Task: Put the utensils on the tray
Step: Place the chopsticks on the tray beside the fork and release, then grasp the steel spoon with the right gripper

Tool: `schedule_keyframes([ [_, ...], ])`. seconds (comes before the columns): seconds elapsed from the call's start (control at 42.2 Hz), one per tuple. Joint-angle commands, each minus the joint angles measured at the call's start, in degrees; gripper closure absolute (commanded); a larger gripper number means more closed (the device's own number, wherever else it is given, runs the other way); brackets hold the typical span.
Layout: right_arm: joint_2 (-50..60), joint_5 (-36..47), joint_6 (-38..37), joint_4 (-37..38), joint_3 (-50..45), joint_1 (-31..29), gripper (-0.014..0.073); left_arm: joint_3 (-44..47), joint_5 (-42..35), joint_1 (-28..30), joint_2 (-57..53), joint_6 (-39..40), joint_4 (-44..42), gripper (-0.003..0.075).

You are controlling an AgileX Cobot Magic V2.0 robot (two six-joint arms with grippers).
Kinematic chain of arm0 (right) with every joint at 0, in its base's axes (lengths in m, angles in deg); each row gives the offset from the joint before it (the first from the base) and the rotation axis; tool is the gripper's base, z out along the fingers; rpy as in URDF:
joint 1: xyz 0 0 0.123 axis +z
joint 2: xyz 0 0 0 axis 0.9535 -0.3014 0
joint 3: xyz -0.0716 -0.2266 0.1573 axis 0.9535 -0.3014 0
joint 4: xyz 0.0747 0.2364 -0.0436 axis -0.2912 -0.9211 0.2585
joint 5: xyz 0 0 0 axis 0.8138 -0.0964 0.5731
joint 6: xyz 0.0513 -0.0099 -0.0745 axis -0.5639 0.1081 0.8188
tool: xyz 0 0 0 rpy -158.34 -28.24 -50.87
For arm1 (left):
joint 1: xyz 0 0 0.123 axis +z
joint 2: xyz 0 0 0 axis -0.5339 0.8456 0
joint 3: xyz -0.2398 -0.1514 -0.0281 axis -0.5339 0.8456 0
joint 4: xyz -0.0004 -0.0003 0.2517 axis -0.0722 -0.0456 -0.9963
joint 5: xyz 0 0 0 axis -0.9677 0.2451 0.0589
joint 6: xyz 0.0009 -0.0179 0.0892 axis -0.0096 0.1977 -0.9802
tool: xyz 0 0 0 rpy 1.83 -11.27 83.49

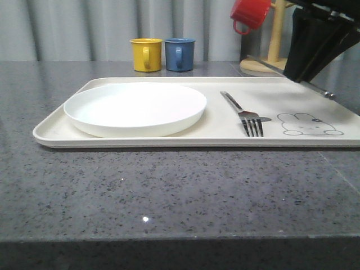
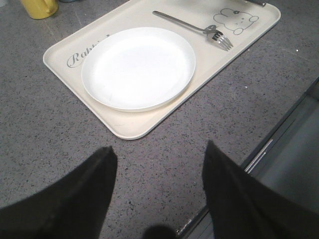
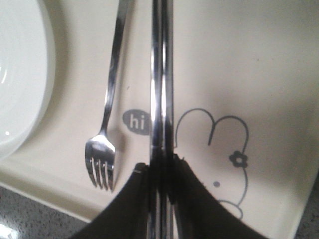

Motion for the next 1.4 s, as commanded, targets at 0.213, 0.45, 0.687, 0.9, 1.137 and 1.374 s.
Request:
schedule_keyframes([
  [0.213, -4.27, 2.11, -6.03, -1.64, 1.83, -0.07, 0.0505, -1.57, -4.15, -0.44, 0.28, 0.39, 0.48, 0.0332],
  [0.45, -4.72, 1.54, -5.04, -1.59, 2.16, -0.07, 0.0254, -1.57, -4.15, -0.44, 0.28, 0.39, 0.48, 0.0332],
  [0.687, 1.89, 0.37, 0.56, 2.07, 2.80, -0.07, 0.0257, -1.57, -4.15, -0.44, 0.28, 0.39, 0.48, 0.0332],
  [0.9, 9.08, -7.77, 0.81, 17.13, 2.72, -0.86, 0.0257, -1.57, -4.15, -0.44, 0.28, 0.39, 0.48, 0.0332],
  [1.137, 10.60, -10.92, 2.07, 23.14, 2.72, -9.58, 0.0257, -1.57, -4.15, -0.44, 0.28, 0.39, 0.48, 0.0332],
  [1.374, 8.68, -5.43, 7.00, 25.18, 2.72, -18.76, 0.0257, -1.57, -4.15, -0.44, 0.28, 0.39, 0.48, 0.0332],
])
